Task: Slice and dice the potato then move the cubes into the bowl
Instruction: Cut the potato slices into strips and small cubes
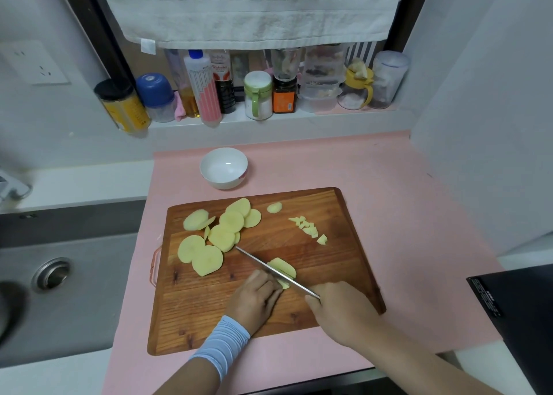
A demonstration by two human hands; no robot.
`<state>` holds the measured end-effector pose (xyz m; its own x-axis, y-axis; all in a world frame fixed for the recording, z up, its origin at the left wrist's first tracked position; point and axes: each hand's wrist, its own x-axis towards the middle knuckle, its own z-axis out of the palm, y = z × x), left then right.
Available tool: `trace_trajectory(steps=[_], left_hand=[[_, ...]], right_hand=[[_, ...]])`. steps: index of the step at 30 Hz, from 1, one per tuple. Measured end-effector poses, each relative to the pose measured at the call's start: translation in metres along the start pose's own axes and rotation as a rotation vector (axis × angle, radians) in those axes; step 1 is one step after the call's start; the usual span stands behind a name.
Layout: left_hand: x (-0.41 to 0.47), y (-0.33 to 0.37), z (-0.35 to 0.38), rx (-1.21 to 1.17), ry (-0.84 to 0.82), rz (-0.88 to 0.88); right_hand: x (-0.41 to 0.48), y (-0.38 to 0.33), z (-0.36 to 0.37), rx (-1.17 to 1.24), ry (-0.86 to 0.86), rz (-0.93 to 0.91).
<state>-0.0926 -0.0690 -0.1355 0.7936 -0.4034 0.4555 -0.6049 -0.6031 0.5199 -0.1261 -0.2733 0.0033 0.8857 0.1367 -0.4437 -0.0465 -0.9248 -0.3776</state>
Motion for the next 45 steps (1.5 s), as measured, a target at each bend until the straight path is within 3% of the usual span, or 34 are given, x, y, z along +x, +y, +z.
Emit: trace_trajectory(steps=[10, 27, 34, 39, 42, 45], left_hand=[[0.000, -0.001, 0.000, -0.010, -0.004, -0.007], [0.004, -0.006, 0.000, -0.027, -0.021, 0.035], [0.028, -0.014, -0.018, 0.073, -0.249, 0.038], [0.048, -0.024, -0.023, 0.129, -0.541, 0.062], [0.053, -0.020, -0.022, 0.166, -0.540, -0.012], [0.053, -0.006, -0.013, 0.261, -0.440, -0.235]], right_hand=[[0.017, 0.001, 0.007, 0.077, -0.079, 0.105], [0.031, -0.002, -0.003, 0.100, -0.112, 0.063], [0.026, 0.005, -0.045, 0.270, -0.030, 0.106], [0.026, 0.007, -0.058, 0.319, 0.024, 0.132], [0.030, 0.012, -0.053, 0.302, 0.055, 0.155], [0.039, 0.019, -0.041, 0.275, 0.086, 0.178]])
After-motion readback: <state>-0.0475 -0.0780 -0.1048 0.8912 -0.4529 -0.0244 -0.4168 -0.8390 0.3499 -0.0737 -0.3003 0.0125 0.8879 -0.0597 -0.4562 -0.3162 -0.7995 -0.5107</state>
